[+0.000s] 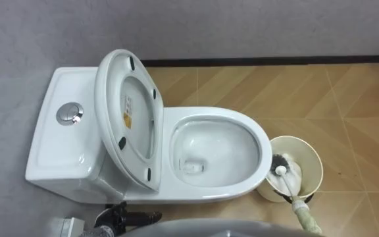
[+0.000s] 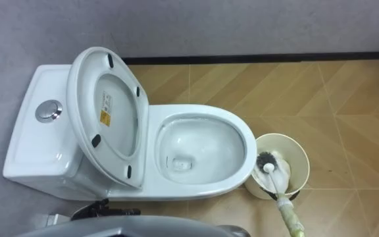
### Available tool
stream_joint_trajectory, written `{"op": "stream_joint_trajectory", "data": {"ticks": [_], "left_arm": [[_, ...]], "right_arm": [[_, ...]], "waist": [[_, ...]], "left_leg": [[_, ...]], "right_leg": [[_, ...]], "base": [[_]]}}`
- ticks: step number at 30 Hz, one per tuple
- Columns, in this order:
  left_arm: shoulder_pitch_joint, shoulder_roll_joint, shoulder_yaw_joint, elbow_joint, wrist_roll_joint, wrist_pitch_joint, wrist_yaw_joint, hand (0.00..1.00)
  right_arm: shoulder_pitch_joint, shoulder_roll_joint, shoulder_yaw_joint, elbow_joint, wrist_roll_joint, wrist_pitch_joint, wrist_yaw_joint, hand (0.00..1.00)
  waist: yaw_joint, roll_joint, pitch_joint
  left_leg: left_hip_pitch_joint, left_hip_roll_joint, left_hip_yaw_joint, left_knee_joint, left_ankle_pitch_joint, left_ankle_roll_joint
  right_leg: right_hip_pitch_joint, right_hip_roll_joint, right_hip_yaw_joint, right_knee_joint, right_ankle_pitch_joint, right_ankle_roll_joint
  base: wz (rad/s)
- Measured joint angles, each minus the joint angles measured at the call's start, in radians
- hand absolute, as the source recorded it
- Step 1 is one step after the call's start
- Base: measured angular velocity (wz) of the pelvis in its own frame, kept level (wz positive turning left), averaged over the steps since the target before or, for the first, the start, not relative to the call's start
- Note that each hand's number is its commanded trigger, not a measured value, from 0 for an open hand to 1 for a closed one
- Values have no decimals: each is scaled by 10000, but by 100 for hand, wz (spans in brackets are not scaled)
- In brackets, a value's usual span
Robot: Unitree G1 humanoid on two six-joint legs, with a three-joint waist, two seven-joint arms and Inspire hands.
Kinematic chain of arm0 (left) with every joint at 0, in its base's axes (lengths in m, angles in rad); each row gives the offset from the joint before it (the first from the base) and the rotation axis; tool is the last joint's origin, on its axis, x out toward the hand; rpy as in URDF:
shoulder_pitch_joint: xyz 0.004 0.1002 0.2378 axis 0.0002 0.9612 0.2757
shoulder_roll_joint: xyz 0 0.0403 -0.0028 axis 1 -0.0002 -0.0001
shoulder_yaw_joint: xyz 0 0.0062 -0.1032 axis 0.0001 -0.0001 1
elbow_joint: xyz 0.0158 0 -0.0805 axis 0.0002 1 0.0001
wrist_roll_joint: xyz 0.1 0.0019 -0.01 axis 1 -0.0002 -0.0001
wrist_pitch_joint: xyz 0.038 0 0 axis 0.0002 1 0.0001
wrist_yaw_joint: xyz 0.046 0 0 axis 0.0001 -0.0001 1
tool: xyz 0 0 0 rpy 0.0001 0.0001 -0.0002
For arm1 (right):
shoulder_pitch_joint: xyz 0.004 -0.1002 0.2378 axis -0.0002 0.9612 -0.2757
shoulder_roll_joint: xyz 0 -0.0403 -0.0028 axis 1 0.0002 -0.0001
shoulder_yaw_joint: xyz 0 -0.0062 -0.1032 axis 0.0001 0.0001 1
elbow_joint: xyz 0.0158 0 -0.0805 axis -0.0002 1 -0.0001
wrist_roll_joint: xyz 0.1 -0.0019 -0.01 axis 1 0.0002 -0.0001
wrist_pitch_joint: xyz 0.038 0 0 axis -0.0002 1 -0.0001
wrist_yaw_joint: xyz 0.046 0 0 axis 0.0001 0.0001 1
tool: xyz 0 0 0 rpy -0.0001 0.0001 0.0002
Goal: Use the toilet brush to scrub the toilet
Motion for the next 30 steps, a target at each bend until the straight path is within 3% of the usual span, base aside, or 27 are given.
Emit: {"op": "stream_joint_trajectory", "data": {"ticks": [11, 18, 23, 28, 30], "left_arm": [[93, -13, 183, -152, 88, 9, 128, 0], [148, -20, 153, -358, 102, -25, 508, 0], [155, 18, 143, -329, 95, -220, 782, 0], [225, 149, 159, -243, 94, -546, 1202, 0], [222, 170, 193, -161, 104, -603, 1282, 0]], "right_arm": [[104, 5, -130, -93, 50, 63, -113, 0], [147, -89, -363, -847, 270, -286, -1369, 0], [143, -258, -446, -1242, 265, -740, -2234, 0], [-363, -317, -867, -2010, 1380, -1914, -3579, 0], [-604, -312, -886, -2010, 1568, -2144, -3851, 0]], "waist": [[-3, -65, -22], [2, -32, 3], [10, 2, 21], [18, -38, 27], [40, -65, 20]], "left_leg": [[144, -6, -34, -120, -18, 0], [64, -8, -3, -104, -42, 3], [0, -9, 12, -84, -43, 2], [-34, -9, 76, -81, -41, -1], [-61, -14, 56, -74, -41, -2]], "right_leg": [[87, 18, 102, 7, -38, 8], [13, 31, 118, -30, -39, 10], [-65, 32, 122, -20, -37, 6], [-101, 67, 169, -33, -17, -21], [-103, 69, 158, -63, -15, -20]], "base": [[-1], [0], [-1], [-4], [7]]}}
